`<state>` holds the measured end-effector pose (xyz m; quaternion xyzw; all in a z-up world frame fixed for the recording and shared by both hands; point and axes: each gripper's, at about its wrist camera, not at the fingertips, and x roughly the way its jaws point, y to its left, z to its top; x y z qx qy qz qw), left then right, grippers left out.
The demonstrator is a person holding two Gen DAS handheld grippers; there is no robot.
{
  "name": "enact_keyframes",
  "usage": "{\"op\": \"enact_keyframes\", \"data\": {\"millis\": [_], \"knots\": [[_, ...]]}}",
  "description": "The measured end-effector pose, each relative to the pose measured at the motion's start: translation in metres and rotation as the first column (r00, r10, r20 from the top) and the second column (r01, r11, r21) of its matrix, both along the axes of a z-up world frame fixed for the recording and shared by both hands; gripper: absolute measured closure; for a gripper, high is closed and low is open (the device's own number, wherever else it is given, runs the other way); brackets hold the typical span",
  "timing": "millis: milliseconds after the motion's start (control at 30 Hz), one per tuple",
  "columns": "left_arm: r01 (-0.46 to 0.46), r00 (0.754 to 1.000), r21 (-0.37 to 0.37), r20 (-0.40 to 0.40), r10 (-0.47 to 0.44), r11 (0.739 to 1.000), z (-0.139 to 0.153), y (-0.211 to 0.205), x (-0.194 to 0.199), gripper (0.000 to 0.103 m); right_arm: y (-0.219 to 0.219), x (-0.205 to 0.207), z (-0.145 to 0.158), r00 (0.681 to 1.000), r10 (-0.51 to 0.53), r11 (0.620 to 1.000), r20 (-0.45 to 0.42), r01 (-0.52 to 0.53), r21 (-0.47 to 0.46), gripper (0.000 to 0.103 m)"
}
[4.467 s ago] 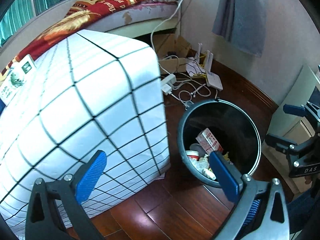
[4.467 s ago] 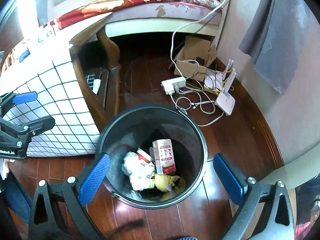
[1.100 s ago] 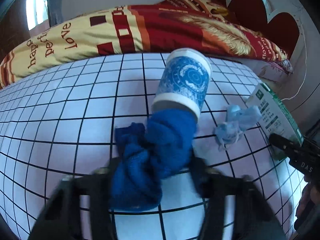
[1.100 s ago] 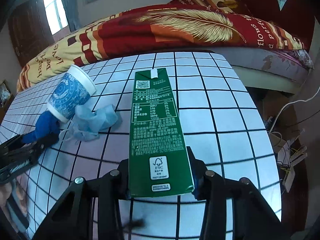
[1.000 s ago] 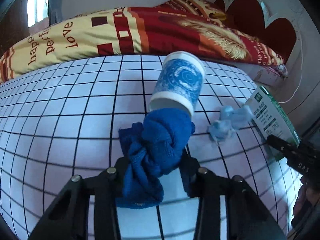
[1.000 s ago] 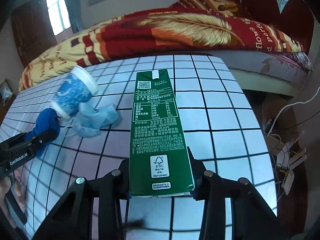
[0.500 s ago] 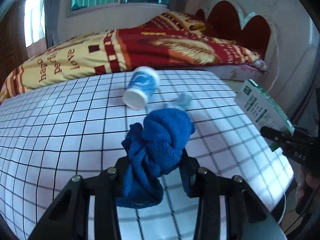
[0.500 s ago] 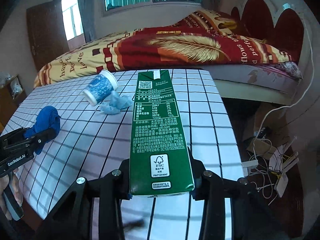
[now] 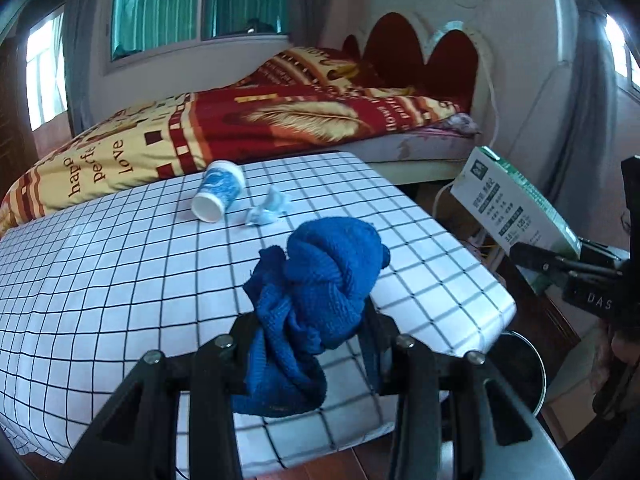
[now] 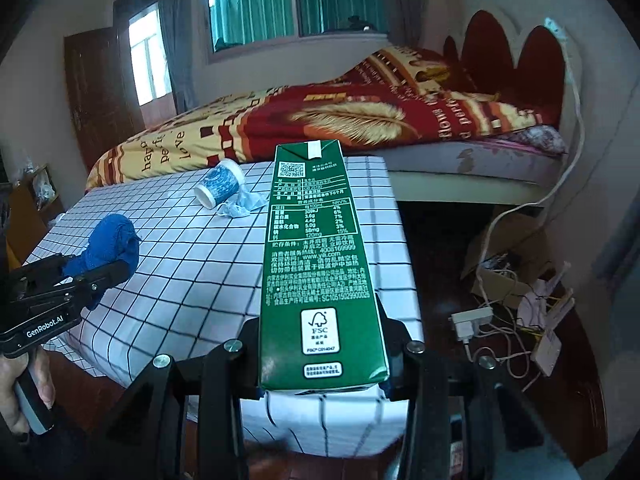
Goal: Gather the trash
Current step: 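Carry the green carton and blue cloth in both tools toward the black bin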
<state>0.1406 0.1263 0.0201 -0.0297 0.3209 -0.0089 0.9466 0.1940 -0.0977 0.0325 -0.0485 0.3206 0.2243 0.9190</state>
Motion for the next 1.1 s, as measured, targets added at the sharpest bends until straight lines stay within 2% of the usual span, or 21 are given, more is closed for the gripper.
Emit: {"op": "enact_keyframes", "data": {"millis": [200,533,833,1100], "knots": [[0.053,0.998,0.006,0.017,-0.053,0.999,0.003,-0.032,-0.016,0.062,-0.050,-0.028,0.004,0.998,-0.053,0.999,0.021,0.053,-0.002,0.061],[0.140,0.990,0.018,0.023,-0.140,0.990,0.000,-0.083,-0.023,0.062,-0.128,-0.054,-0.016,0.984,-0.178,0.984,0.003,0.178,-0.003,0.061],[0.225,0.974,0.018,0.003,-0.226,0.974,-0.009,-0.123,-0.021,0.062,-0.170,-0.066,-0.030,0.968,-0.252,0.968,-0.013,0.251,-0.014,0.061],[0.290,0.957,0.019,-0.007,-0.290,0.957,-0.012,-0.154,-0.020,0.062,-0.196,-0.076,-0.048,0.951,-0.307,0.950,-0.029,0.305,-0.062,0.061]]}}
